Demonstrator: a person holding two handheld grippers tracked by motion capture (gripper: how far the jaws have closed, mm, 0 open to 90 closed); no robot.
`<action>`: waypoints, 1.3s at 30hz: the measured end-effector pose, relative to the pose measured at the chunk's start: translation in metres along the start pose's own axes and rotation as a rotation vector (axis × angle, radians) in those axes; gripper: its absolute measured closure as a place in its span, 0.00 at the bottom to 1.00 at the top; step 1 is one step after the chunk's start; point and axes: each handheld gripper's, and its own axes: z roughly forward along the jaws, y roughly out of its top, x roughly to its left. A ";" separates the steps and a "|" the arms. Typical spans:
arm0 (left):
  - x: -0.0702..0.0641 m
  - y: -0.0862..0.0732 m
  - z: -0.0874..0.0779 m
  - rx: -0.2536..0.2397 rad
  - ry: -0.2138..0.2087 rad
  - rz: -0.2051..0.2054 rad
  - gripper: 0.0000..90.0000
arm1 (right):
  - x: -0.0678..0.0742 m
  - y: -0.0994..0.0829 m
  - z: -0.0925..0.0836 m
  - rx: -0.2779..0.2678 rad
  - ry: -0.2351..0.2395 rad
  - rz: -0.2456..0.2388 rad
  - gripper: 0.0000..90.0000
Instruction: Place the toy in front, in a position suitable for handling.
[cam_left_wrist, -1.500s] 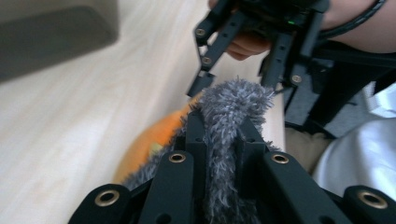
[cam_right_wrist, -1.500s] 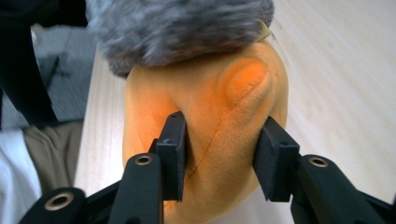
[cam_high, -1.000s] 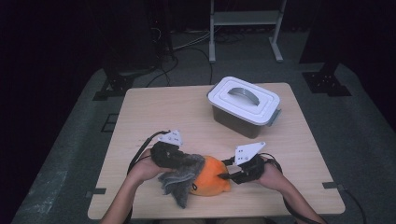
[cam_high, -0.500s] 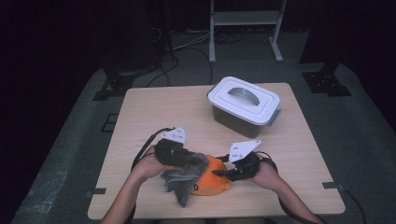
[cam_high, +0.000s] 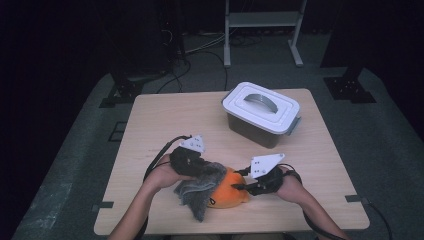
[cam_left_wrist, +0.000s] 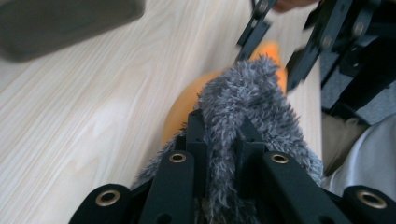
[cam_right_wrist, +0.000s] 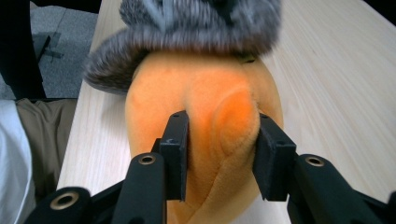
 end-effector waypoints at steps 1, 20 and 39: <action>0.001 -0.002 0.000 0.001 -0.001 -0.003 0.89 | -0.001 -0.004 -0.002 -0.006 0.002 0.018 0.66; -0.013 -0.002 0.017 -0.011 -0.055 0.032 0.50 | 0.000 -0.018 -0.003 -0.040 -0.003 0.099 0.58; -0.010 -0.017 0.004 -0.003 -0.003 0.025 0.86 | -0.002 -0.022 -0.007 -0.031 -0.003 0.098 0.53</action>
